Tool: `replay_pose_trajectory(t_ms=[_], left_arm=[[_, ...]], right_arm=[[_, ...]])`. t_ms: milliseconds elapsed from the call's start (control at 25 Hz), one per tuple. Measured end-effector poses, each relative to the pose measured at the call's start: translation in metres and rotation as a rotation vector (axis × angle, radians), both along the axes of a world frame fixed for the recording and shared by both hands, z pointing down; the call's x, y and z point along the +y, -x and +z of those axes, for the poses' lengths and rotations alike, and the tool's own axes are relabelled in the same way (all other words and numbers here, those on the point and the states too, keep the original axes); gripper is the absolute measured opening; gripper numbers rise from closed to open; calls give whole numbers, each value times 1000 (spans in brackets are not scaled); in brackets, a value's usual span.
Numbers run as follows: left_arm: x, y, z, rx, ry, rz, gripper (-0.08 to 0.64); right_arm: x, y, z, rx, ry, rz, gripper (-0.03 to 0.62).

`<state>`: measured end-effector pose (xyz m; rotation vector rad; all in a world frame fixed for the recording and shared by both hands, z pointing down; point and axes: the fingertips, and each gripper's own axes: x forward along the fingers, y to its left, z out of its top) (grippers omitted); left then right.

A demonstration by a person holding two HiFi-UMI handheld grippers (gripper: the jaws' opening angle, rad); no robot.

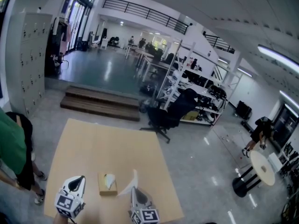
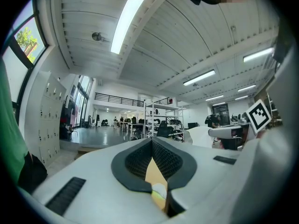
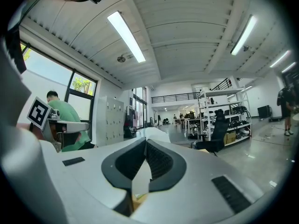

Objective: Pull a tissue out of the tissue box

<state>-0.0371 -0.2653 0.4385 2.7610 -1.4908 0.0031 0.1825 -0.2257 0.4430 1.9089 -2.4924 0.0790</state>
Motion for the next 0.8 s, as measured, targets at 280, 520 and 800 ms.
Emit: replay_pose_trajectory(t_ms=[280, 520, 800], left_arm=[[-1, 0, 1, 4, 4, 4, 8], [-1, -2, -2, 15, 12, -1, 8], [-2, 4, -1, -1, 5, 4, 8]], right_arm=[[-1, 2, -1, 0, -9, -3, 8], [-1, 1, -5, -1, -9, -6, 8], [-3, 6, -8, -11, -17, -7, 8]])
